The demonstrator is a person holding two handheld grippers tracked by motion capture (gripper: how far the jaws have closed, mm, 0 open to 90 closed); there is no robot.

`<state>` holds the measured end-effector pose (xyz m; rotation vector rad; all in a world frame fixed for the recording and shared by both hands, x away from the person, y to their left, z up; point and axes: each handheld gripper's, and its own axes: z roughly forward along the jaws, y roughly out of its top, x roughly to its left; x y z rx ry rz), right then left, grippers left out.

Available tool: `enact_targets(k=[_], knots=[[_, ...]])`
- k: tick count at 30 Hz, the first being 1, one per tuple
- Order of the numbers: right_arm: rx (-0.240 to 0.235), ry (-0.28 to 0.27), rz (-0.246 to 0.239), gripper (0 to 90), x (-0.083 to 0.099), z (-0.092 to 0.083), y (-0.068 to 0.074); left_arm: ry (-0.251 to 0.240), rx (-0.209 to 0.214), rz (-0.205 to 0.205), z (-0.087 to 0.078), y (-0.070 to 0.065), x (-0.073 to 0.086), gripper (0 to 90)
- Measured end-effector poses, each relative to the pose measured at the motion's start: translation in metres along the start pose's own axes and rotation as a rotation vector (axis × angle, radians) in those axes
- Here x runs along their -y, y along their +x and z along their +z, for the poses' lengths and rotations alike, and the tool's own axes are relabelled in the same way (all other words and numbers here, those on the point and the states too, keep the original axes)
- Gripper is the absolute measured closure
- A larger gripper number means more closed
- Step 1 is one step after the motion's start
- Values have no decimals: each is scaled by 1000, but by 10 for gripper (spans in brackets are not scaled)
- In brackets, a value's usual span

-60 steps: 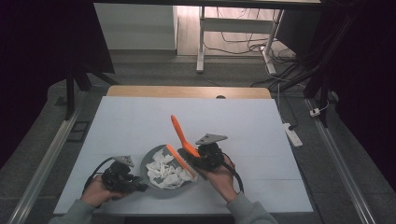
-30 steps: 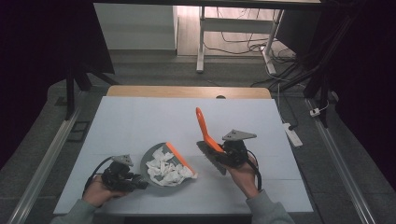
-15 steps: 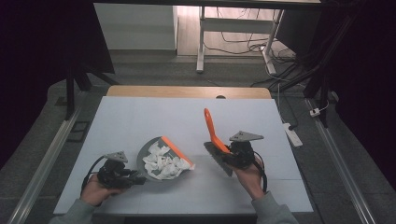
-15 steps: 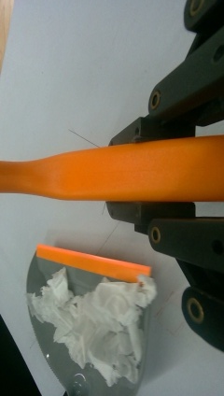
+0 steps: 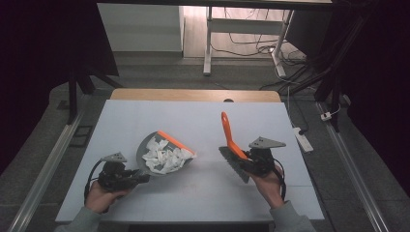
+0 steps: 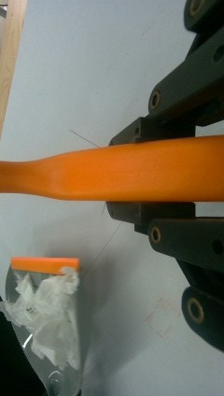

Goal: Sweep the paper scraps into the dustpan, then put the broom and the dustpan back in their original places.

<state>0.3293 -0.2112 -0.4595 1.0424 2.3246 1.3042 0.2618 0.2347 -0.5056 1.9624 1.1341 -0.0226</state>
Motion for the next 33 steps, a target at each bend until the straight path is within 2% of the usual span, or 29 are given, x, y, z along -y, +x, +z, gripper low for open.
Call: enact_targets(k=[8, 16, 28, 33], knots=[[4, -6, 5, 702, 5, -8, -7, -45, -24, -41, -2, 2, 0, 609], [14, -20, 18, 702, 6, -15, -11, -69, -50, -59, -4, 2, 1, 610], [-9, -19, 24, 703, 10, -19, -16, -116, -99, -74, -5, -2, 1, 609], [-21, -24, 27, 702, 10, -22, -18, -129, -129, -92, -3, -5, 1, 610]])
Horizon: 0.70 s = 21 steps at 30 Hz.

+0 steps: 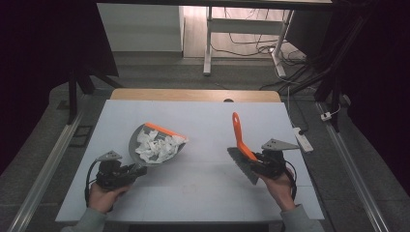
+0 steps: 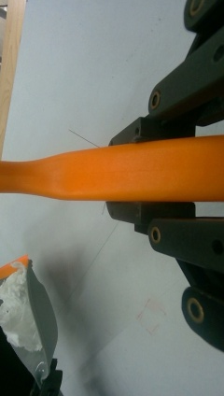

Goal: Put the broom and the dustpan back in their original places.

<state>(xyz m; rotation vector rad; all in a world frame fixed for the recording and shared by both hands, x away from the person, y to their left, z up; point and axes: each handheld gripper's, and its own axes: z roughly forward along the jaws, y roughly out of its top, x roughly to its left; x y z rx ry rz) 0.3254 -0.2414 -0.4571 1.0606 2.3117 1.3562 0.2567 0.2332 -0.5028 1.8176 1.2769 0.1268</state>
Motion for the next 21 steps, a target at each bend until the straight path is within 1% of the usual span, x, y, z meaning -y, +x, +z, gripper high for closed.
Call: enact_targets(k=[1, 5, 7, 10, 13, 16, 18, 21], knots=[[-6, -2, 2, 702, 0, 0, -1, -1, -2, -1, 0, -1, 0, 609], [-4, 9, 7, 702, 3, 0, -1, -18, -23, -11, 3, -4, 2, 609], [4, 6, 16, 702, 5, 0, -2, -22, -38, -18, 4, -6, 3, 609], [3, 14, 35, 702, 6, -1, -3, -25, -61, -33, 5, -8, 6, 609], [-8, 19, 55, 702, 8, -2, -4, -32, -86, -47, 6, -9, 9, 609], [-11, 26, 56, 702, 9, 0, -4, -47, -103, -66, 6, -8, 12, 609], [-7, 22, 60, 702, 9, 1, -3, -45, -119, -78, 7, -7, 13, 609], [-17, 26, 61, 702, 10, 3, -2, -47, -142, -99, 7, -4, 14, 609]])
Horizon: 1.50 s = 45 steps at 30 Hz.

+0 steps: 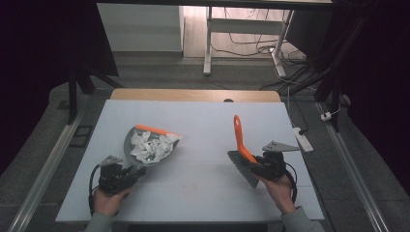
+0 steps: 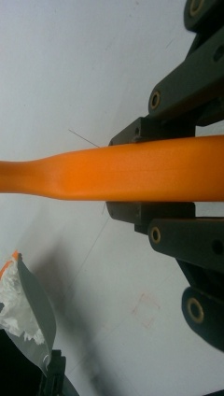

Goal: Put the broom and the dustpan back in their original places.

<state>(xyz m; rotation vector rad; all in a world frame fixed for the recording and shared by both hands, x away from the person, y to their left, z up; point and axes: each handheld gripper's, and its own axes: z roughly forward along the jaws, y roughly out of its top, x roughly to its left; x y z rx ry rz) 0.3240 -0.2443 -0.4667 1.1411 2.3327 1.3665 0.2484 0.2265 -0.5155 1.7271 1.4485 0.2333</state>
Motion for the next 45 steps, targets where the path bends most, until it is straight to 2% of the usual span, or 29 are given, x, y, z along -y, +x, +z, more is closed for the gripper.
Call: enact_targets(k=[7, 12, 20, 23, 30, 37, 40, 45], knots=[[-1, 16, 0, 702, 2, 6, 2, -2, -40, -62, 1, 8, 2, 609], [-4, 29, 17, 702, 4, 8, 0, 0, -82, -90, 3, 10, 4, 609], [-8, 41, 15, 702, 6, 10, 2, 25, -111, -128, 8, 14, 6, 608], [-14, 51, 17, 702, 7, 12, 2, 40, -108, -148, 10, 17, 8, 608], [-12, 72, 26, 702, 10, 17, 1, 52, -117, -167, 13, 18, 8, 607], [9, 102, 28, 702, 12, 26, -4, 67, -115, -154, 17, 18, 9, 596], [23, 118, 39, 703, 12, 28, -9, 65, -105, -151, 17, 17, 10, 515], [45, 138, 44, 700, 12, 31, -17, 66, -126, -137, 16, 15, 10, 381]])
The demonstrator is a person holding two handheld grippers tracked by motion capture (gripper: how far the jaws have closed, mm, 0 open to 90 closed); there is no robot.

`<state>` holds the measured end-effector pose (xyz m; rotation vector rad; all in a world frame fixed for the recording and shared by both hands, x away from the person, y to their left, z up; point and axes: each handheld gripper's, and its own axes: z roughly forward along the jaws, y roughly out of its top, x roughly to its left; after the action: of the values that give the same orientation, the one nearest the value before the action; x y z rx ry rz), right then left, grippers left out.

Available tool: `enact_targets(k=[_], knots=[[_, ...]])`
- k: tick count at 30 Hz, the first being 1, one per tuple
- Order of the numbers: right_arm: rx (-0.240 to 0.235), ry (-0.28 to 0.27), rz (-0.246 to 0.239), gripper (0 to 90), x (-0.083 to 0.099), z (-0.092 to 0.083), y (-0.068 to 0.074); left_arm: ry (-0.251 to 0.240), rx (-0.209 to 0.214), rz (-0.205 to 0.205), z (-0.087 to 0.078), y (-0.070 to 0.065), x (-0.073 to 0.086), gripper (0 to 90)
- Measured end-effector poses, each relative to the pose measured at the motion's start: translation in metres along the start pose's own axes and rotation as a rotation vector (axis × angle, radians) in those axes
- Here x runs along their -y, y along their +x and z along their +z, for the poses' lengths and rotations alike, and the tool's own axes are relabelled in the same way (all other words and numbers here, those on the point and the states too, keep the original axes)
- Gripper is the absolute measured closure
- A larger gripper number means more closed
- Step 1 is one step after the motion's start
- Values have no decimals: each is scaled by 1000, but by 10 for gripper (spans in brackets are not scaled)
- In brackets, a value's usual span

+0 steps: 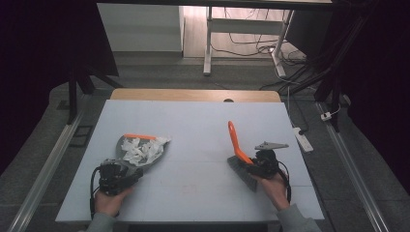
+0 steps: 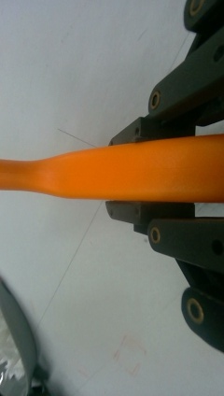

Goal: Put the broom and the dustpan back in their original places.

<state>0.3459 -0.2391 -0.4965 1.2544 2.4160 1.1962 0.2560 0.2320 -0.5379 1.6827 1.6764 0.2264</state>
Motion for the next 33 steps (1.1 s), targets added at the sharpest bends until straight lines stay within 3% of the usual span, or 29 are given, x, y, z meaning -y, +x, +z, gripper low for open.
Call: enact_targets(k=[8, 20, 24, 28, 33], knots=[[11, 22, 20, 675, 0, 2, -17, -23, -12, 31, -10, -2, 2, 255], [46, 74, 14, 502, 2, 9, -33, -80, 10, 85, -25, -1, -1, 217], [98, 103, 2, 432, 2, 12, -36, -83, 20, 100, -27, -1, -2, 217], [92, 100, 10, 422, 3, 12, -38, -87, 17, 121, -29, -1, -3, 217], [175, 77, -29, 410, 0, 6, -35, -96, 25, 169, -35, -3, -6, 217]])
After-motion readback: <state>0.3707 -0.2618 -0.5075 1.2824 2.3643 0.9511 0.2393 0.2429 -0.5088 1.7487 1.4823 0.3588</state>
